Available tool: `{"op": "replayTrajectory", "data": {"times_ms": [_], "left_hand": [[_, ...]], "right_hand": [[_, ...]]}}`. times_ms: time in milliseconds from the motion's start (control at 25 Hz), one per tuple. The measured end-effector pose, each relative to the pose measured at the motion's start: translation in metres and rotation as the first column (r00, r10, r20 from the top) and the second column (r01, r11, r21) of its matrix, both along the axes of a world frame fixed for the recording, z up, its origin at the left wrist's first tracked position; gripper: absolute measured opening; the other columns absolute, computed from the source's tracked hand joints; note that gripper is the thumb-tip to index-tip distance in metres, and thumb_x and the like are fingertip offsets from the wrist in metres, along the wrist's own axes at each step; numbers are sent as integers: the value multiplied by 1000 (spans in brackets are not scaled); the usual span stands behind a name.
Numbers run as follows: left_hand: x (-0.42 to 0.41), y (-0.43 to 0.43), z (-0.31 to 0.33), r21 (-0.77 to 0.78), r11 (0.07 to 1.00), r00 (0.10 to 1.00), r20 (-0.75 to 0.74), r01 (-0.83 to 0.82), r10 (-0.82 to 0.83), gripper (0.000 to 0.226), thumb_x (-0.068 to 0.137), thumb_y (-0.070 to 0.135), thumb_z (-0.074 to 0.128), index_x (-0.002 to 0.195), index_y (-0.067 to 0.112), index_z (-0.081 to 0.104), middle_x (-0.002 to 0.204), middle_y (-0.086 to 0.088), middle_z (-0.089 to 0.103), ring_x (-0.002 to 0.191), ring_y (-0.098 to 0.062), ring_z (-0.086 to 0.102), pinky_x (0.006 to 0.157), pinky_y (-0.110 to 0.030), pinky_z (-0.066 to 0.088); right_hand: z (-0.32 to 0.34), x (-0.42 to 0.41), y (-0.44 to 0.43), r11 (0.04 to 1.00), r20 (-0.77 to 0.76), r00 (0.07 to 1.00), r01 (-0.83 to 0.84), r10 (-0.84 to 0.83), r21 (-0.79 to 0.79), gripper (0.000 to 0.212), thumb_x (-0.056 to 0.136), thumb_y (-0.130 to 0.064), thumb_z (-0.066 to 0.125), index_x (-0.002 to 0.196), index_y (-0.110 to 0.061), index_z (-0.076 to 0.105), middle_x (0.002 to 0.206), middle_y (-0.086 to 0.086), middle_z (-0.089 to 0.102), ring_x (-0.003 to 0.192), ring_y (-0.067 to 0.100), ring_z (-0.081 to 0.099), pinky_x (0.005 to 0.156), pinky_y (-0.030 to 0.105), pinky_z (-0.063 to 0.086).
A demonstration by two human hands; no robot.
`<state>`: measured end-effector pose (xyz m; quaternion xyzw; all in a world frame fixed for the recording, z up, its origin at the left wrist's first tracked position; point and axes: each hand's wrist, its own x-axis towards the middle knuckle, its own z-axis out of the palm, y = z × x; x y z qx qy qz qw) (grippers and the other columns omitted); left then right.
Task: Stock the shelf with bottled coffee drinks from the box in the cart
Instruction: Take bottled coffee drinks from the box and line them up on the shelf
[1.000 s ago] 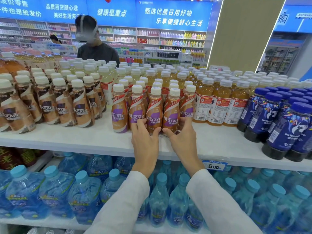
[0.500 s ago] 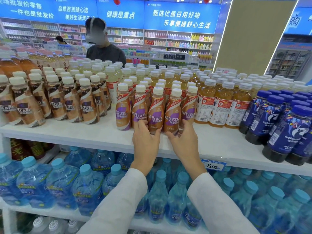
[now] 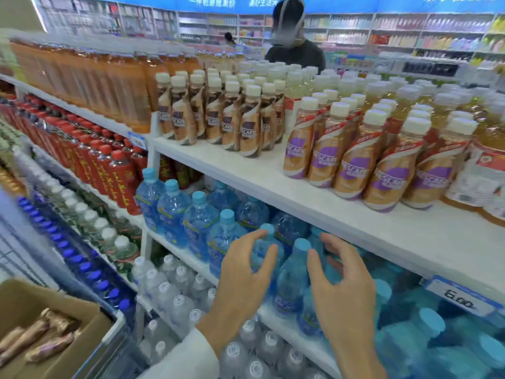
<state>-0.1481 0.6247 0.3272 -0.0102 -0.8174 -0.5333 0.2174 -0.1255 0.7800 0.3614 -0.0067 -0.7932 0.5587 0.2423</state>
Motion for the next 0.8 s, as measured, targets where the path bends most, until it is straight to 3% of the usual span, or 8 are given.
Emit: {"op": "replayTrajectory", "data": {"times_ms": [120, 240, 320, 440, 480, 600, 720, 800], "left_hand": [[35, -63, -39, 39, 989, 978, 158, -146, 138, 45, 93, 67, 52, 128, 40, 62, 127, 29, 62, 121, 1, 56, 106, -35, 47], [72, -125, -69, 60, 959, 925, 286, -277, 249, 49, 92, 65, 52, 133, 39, 60, 130, 25, 62, 122, 1, 56, 106, -36, 48], [100, -169, -83, 64, 919, 875, 339, -388, 346, 49, 92, 62, 53, 132, 35, 62, 126, 22, 65, 119, 0, 60, 102, -36, 50], [139, -227, -101, 54, 853, 801, 379, -520, 464, 51, 90, 59, 53, 128, 28, 66, 121, 19, 68, 114, -3, 64, 96, -30, 52], [152, -248, -108, 58, 821, 764, 409, -568, 500, 49, 91, 55, 54, 128, 25, 66, 121, 15, 69, 113, -6, 64, 95, -30, 52], [190, -302, -132, 137, 699, 658, 502, -701, 561, 26, 96, 35, 65, 121, 25, 66, 117, 7, 70, 112, -12, 66, 91, -19, 50], [219, -346, -152, 155, 622, 588, 556, -767, 587, 18, 97, 31, 67, 114, 32, 66, 109, 15, 73, 103, -2, 67, 85, -13, 47], [232, -370, -162, 157, 599, 568, 568, -785, 596, 15, 96, 28, 68, 105, 39, 66, 99, 29, 73, 96, 8, 67, 76, -3, 44]], "right_hand": [[-35, 11, -51, 986, 75, 984, -155, 158, -54, 29, 90, -21, 73, 115, -35, 68, 114, -26, 66, 111, -2, 62, 94, 14, 45], [-74, 19, -103, 953, 256, 918, -291, 302, -80, 29, 90, -25, 75, 116, -34, 69, 119, -17, 68, 110, 2, 64, 93, 16, 48], [-100, 24, -144, 928, 360, 858, -362, 368, -85, 27, 90, -27, 75, 116, -30, 69, 121, -10, 70, 114, 12, 65, 101, 31, 49], [-130, 32, -202, 898, 483, 767, -426, 422, -109, 22, 90, -14, 75, 105, -28, 66, 114, 4, 71, 114, 27, 65, 104, 41, 48], [-142, 32, -221, 889, 503, 745, -441, 438, -122, 23, 89, -7, 75, 102, -24, 65, 113, 11, 71, 114, 32, 64, 103, 40, 49], [-164, 40, -273, 823, 616, 603, -551, 507, -138, 21, 92, -13, 71, 110, -22, 64, 119, 10, 67, 114, 26, 61, 86, 6, 46], [-190, 44, -326, 796, 654, 555, -593, 514, -123, 25, 91, -3, 71, 115, -9, 69, 123, 19, 69, 116, 29, 62, 81, -2, 41], [-198, 50, -360, 787, 689, 531, -610, 492, -92, 23, 88, -5, 75, 110, -12, 71, 114, 19, 73, 103, 27, 66, 73, -1, 42]]}}
